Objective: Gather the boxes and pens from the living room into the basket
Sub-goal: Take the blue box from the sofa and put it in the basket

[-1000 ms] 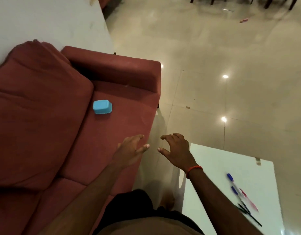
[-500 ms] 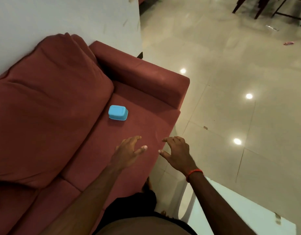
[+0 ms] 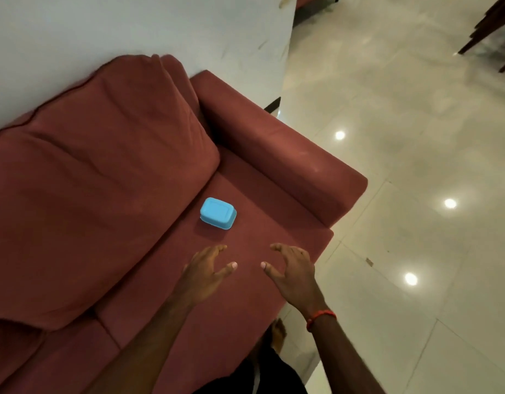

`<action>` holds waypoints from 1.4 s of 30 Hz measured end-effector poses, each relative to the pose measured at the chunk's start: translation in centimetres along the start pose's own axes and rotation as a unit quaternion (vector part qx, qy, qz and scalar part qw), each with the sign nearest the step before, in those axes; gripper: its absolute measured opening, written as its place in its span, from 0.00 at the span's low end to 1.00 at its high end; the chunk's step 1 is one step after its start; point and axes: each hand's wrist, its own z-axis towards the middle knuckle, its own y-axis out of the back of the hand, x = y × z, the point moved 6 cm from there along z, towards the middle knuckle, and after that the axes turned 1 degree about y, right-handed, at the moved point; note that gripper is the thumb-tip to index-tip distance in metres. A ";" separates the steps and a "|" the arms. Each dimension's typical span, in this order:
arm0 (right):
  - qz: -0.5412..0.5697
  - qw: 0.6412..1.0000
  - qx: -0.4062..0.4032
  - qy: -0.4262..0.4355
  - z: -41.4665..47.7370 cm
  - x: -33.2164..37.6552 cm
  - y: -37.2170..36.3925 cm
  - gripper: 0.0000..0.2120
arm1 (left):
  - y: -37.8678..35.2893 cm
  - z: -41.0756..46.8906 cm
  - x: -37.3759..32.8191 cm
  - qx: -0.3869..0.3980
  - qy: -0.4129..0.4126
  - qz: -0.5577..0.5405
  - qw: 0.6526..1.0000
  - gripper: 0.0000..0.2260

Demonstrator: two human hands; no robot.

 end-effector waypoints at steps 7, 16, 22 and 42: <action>-0.018 0.997 0.070 0.035 7.3 0.0 -4.3 0.24 | -0.2 4.3 2.8 -0.027 0.047 -0.025 0.998 0.29; -0.012 0.993 0.114 0.034 16.6 -1.5 -10.1 0.25 | -1.1 13.5 6.3 -0.064 0.092 -0.112 0.987 0.27; 0.036 0.977 0.197 0.075 23.3 -1.7 -14.0 0.31 | -3.6 19.1 8.1 -0.090 0.147 -0.254 0.952 0.34; 0.250 0.944 0.177 -0.125 24.0 -4.4 -23.3 0.22 | -6.7 22.2 9.8 -0.075 0.184 -0.356 0.913 0.24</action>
